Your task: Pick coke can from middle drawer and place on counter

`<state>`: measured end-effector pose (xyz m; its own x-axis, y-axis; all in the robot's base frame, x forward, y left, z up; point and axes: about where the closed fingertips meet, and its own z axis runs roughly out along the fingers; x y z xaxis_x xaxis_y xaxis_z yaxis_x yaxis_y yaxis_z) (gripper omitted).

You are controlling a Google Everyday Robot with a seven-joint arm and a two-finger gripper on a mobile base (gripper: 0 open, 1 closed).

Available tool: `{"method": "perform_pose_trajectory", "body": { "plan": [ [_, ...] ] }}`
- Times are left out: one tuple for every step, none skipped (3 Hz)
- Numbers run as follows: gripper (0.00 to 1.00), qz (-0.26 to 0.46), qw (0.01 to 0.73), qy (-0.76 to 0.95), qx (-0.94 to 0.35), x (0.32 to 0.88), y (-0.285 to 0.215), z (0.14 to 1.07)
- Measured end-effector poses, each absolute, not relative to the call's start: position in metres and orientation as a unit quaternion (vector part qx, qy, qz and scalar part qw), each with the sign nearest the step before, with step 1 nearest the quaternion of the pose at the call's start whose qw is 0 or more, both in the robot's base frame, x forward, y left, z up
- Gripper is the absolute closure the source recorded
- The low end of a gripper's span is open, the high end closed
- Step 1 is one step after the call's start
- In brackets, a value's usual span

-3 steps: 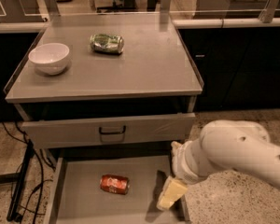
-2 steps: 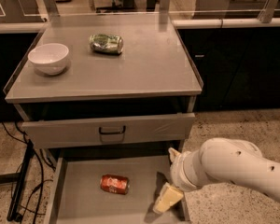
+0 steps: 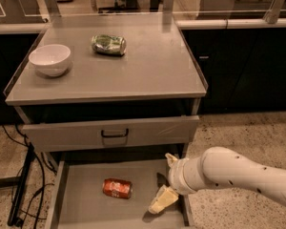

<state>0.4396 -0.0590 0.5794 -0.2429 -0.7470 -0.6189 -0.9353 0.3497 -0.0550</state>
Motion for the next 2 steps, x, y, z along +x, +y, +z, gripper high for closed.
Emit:
{"method": "perform_pose_trajectory", "body": {
  "plan": [
    [0.00, 0.168, 0.284, 0.771, -0.545, 0.439, -0.058, 0.578],
    [0.00, 0.154, 0.280, 0.769, -0.554, 0.445, -0.041, 0.556]
  ]
}}
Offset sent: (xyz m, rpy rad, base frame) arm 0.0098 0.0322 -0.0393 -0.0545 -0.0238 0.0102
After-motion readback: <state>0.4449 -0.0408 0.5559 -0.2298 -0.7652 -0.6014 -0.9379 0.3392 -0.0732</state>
